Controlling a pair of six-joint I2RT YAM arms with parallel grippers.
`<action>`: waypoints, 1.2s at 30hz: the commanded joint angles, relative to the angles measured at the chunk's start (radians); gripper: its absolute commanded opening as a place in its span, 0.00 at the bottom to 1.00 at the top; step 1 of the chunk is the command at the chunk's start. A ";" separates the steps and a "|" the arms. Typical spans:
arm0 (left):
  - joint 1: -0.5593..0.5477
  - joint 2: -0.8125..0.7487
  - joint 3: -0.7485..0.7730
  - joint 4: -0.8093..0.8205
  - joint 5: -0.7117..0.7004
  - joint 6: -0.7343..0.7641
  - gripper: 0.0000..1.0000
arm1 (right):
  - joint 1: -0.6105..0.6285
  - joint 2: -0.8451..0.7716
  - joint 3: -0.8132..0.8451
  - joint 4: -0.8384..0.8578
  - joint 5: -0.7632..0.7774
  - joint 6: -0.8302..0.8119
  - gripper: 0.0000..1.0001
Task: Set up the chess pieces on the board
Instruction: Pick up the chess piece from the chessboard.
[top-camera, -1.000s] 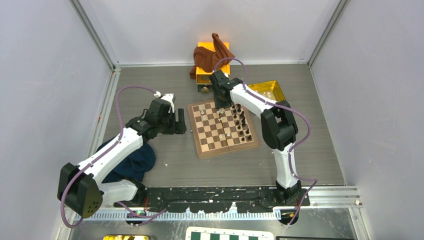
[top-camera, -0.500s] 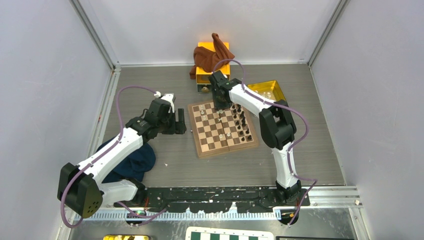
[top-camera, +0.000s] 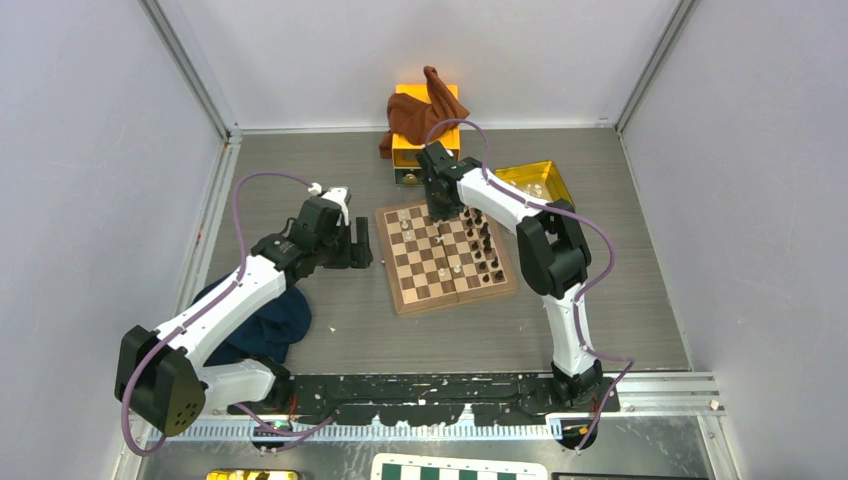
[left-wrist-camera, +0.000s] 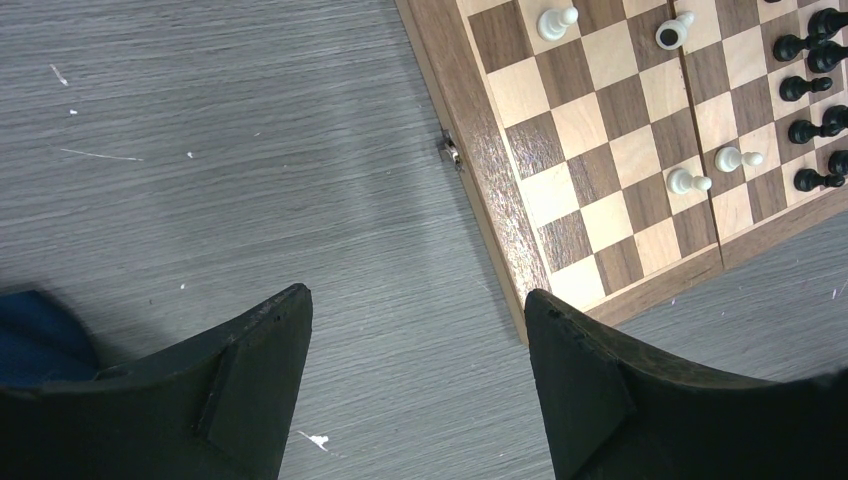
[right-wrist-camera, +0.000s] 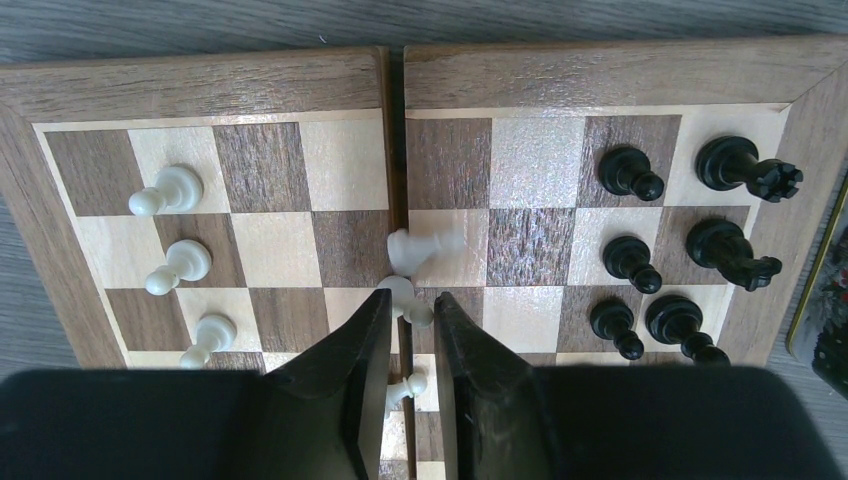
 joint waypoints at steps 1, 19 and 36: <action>0.006 -0.002 0.029 0.025 -0.003 0.013 0.78 | -0.006 -0.008 0.036 0.000 -0.009 -0.011 0.27; 0.007 -0.005 0.026 0.024 -0.006 0.011 0.78 | -0.005 -0.018 0.029 0.000 -0.018 -0.005 0.12; 0.007 -0.002 0.030 0.026 -0.002 0.010 0.78 | 0.012 -0.056 0.071 -0.016 -0.026 -0.013 0.01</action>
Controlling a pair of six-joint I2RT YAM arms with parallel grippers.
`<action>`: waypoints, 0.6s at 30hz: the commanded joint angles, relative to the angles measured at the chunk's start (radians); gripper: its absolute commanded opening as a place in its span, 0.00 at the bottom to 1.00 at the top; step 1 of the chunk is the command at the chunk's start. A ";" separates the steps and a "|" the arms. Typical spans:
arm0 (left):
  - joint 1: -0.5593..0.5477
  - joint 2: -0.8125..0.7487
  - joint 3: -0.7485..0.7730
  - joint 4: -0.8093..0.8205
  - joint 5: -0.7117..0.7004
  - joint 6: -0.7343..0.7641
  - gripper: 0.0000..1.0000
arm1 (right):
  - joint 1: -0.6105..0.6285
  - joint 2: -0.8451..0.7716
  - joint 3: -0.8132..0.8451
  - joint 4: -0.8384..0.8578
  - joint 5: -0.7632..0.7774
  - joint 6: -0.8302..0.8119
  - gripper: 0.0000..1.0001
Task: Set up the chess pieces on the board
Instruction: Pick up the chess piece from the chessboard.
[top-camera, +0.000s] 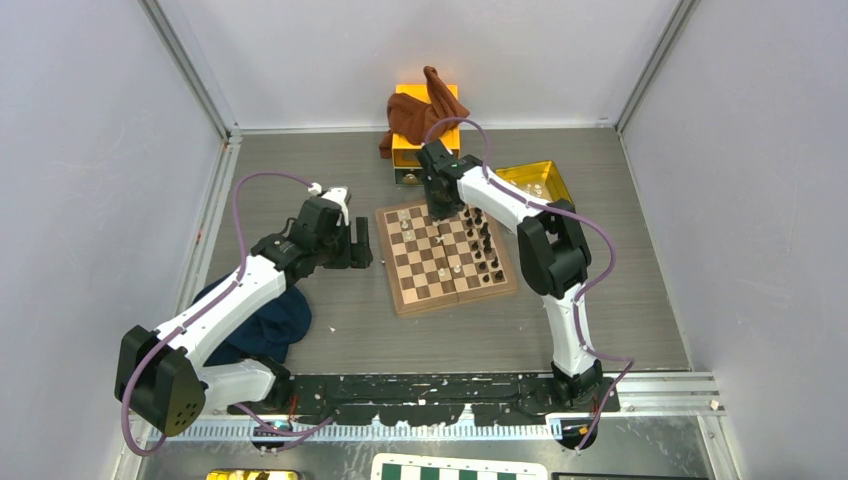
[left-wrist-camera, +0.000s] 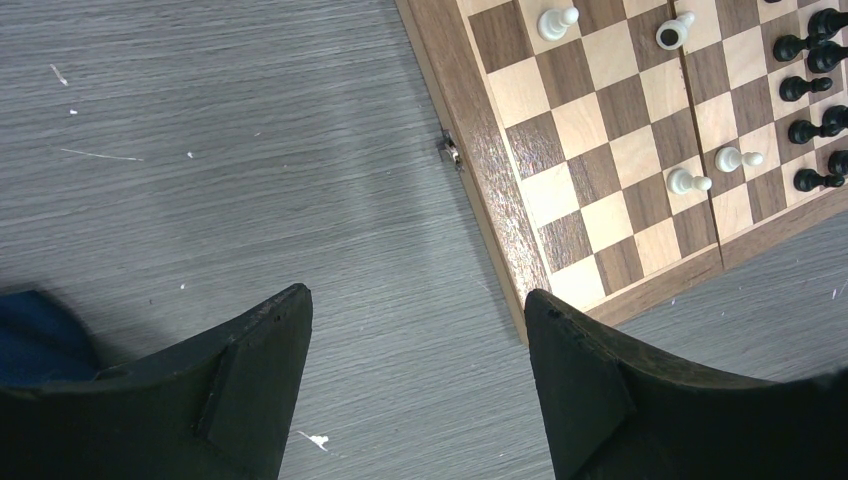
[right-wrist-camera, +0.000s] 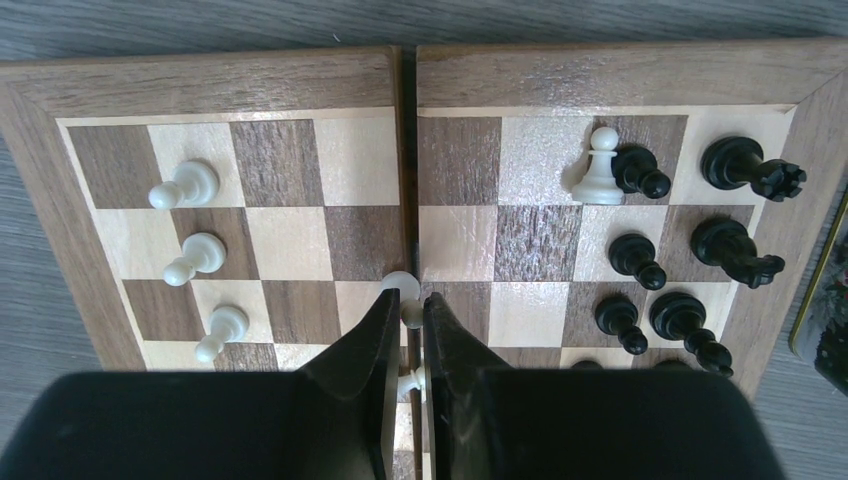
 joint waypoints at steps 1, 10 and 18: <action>0.007 -0.002 0.031 0.025 -0.002 0.010 0.78 | 0.013 -0.058 0.061 -0.004 -0.008 -0.015 0.01; 0.007 -0.005 0.034 0.028 0.000 0.010 0.78 | 0.040 -0.067 0.077 -0.020 -0.005 -0.020 0.01; 0.007 -0.012 0.029 0.031 0.003 0.009 0.78 | 0.103 -0.079 0.062 -0.033 0.011 -0.021 0.01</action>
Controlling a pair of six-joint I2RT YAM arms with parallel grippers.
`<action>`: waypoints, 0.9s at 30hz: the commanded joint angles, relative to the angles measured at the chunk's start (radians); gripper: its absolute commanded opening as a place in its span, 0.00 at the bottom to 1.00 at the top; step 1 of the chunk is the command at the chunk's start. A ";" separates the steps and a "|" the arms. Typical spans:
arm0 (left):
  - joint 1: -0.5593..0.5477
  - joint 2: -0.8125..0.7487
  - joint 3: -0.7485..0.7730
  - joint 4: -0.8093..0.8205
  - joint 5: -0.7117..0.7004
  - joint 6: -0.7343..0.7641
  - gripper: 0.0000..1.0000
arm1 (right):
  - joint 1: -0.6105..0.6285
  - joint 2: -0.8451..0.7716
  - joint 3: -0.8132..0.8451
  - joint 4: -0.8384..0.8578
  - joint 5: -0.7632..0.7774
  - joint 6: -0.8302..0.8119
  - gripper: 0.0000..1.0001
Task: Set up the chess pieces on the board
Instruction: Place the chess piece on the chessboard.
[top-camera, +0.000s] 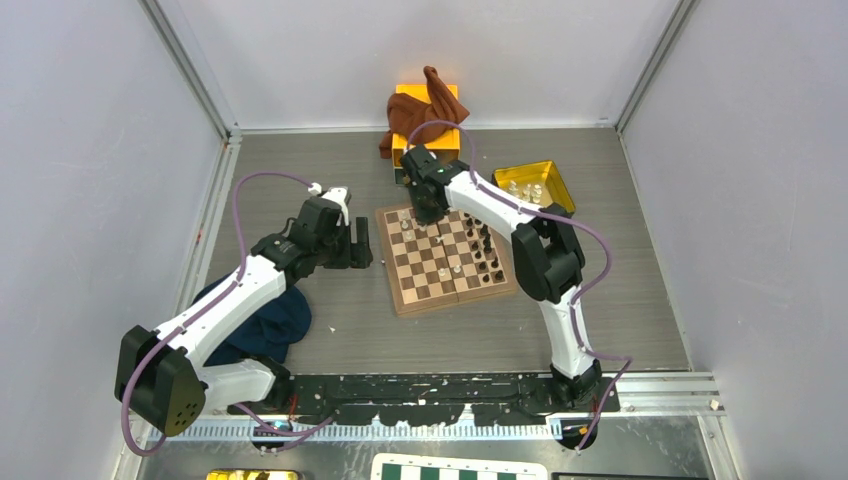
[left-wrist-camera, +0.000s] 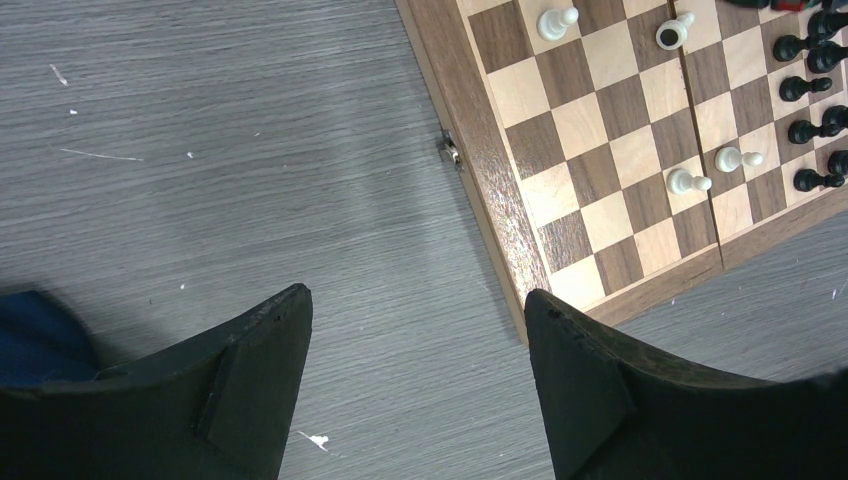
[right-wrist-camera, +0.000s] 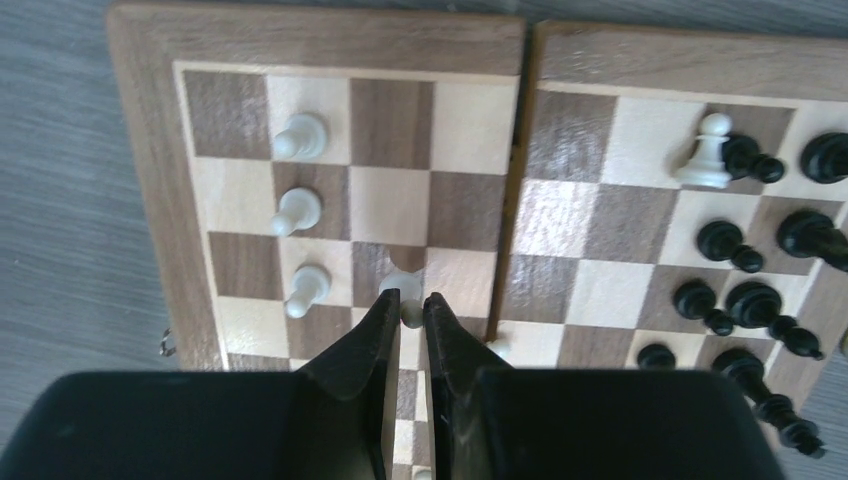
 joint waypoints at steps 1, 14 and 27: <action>0.007 -0.015 0.026 0.031 0.003 0.009 0.78 | 0.047 -0.079 0.022 -0.012 0.014 -0.016 0.01; 0.007 -0.039 0.001 0.042 0.007 0.000 0.78 | 0.128 -0.086 -0.004 -0.044 0.103 -0.037 0.01; 0.007 -0.042 -0.005 0.044 0.006 0.001 0.78 | 0.162 -0.071 -0.021 -0.038 0.151 -0.059 0.01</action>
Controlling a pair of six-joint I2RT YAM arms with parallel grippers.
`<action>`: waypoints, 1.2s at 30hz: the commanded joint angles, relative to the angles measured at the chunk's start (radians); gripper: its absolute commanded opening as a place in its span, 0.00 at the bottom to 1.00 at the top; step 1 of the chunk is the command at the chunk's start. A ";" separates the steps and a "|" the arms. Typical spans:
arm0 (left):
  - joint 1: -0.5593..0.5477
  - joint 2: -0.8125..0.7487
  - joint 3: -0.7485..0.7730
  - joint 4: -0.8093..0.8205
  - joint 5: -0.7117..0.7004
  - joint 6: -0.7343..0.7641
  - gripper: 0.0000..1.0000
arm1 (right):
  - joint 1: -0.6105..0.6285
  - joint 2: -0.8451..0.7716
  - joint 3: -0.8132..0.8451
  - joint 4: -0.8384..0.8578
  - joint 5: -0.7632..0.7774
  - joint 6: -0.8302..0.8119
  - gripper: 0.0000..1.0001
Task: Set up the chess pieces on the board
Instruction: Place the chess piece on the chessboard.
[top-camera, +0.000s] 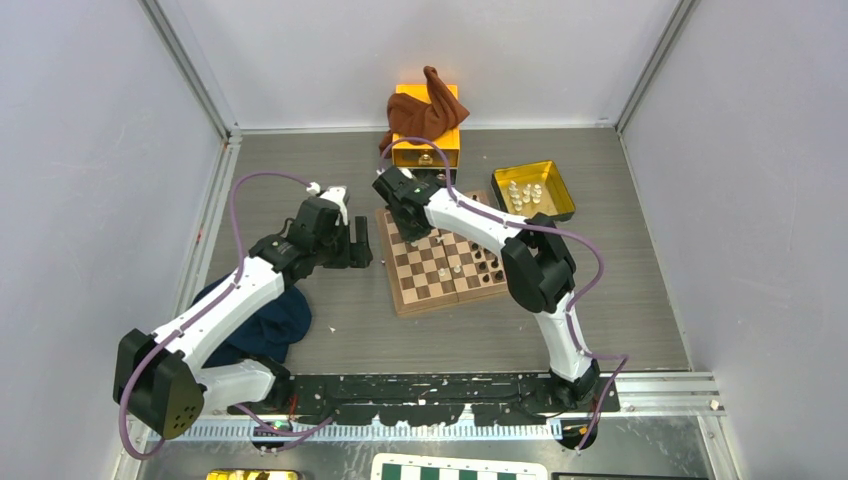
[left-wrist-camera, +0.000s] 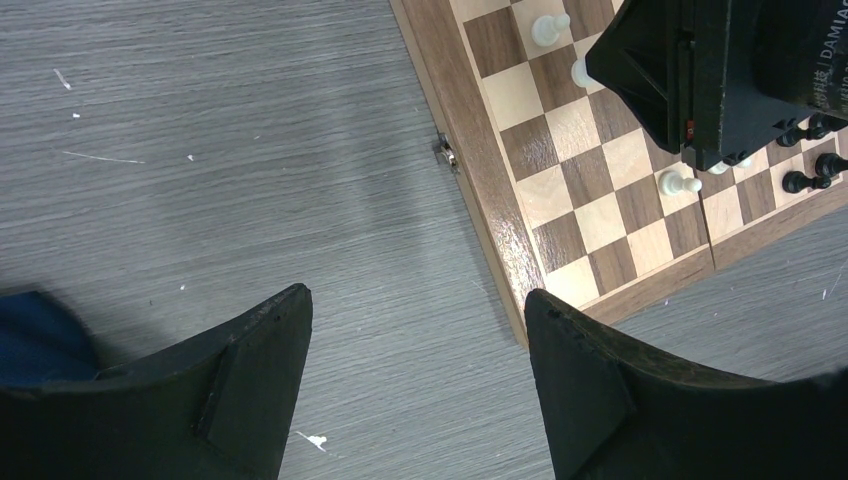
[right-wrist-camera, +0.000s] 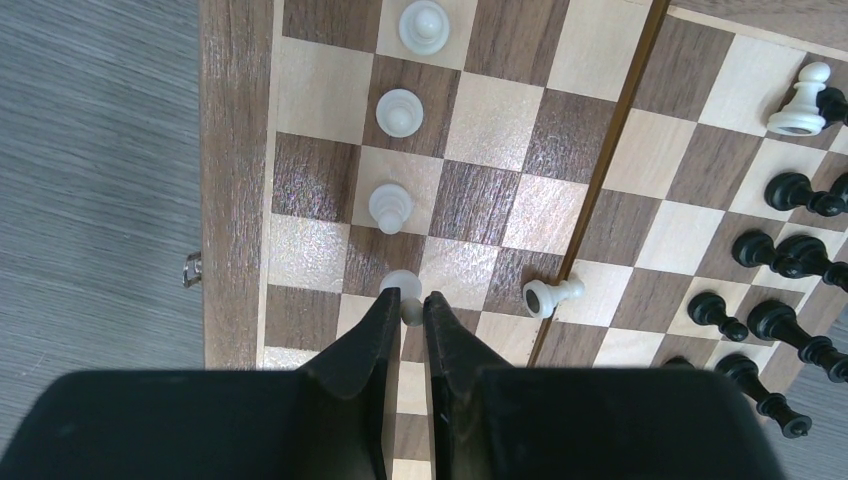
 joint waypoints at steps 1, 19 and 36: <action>0.007 -0.026 -0.004 0.042 0.005 0.004 0.78 | 0.009 -0.056 0.000 0.011 0.028 -0.015 0.01; 0.007 -0.032 -0.007 0.038 -0.002 0.006 0.78 | 0.021 -0.016 0.021 0.019 0.018 -0.020 0.01; 0.015 -0.057 -0.024 0.032 -0.006 0.006 0.78 | 0.027 0.018 0.043 0.016 0.011 -0.019 0.01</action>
